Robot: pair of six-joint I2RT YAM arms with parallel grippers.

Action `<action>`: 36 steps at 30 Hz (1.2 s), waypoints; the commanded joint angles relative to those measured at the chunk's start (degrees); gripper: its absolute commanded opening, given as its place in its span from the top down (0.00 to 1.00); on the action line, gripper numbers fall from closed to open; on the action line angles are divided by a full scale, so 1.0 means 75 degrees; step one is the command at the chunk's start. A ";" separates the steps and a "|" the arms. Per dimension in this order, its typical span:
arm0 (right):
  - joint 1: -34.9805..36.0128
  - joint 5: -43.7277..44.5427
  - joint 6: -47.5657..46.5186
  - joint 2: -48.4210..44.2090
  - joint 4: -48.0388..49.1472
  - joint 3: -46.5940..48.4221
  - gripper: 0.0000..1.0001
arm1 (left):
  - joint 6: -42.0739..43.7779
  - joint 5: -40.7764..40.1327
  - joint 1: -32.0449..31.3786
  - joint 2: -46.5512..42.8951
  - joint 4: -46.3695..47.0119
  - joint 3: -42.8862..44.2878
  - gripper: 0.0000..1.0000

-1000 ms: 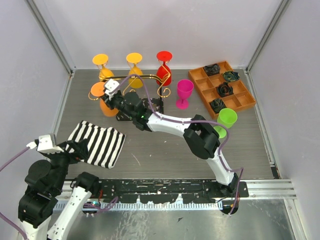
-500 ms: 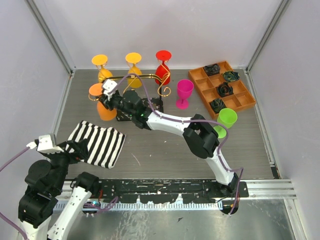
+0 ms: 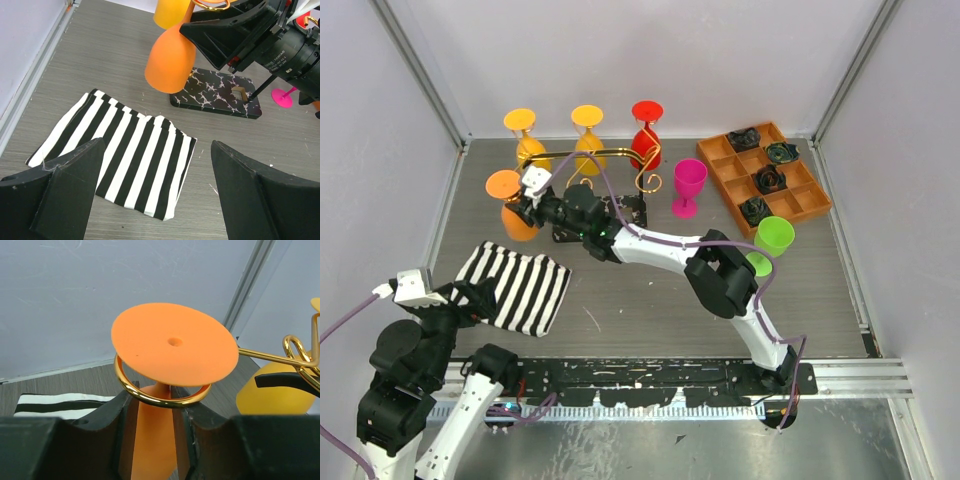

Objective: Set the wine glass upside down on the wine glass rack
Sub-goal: Turn the wine glass upside down at the wine rack.

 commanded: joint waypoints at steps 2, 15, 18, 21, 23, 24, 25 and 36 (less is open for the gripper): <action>0.0036 -0.0213 -0.0116 -0.0294 0.0633 -0.0035 0.63 | 0.0063 0.0074 0.0034 -0.0070 0.0233 -0.0093 0.06; 0.0028 -0.0144 -0.0112 -0.0122 0.1471 -0.0168 0.55 | 0.0063 0.0088 0.0048 -0.0065 0.0245 -0.0106 0.06; 0.0035 0.0011 -0.0084 -0.0009 0.1499 -0.0008 0.54 | 0.0078 0.0091 0.0048 -0.0056 0.0240 -0.0099 0.06; 0.0034 0.0033 -0.0075 0.0066 0.1441 0.0110 0.54 | 0.0077 0.0095 0.0047 -0.0055 0.0238 -0.0100 0.06; 0.0028 0.0025 -0.0061 0.0135 0.1371 0.0196 0.54 | 0.0077 0.0096 0.0040 -0.0054 0.0247 -0.0098 0.06; 0.0031 0.0013 -0.0051 0.0153 0.1360 0.0232 0.54 | 0.0078 0.0100 0.0047 -0.0045 0.0252 -0.0098 0.06; 0.0032 0.0014 -0.0033 0.0180 0.1365 0.0251 0.54 | 0.0078 0.0099 0.0048 -0.0042 0.0256 -0.0104 0.06; 0.0038 -0.0278 0.0199 0.0340 0.1523 0.0370 0.62 | 0.0089 0.0120 0.0058 -0.0034 0.0256 -0.0103 0.06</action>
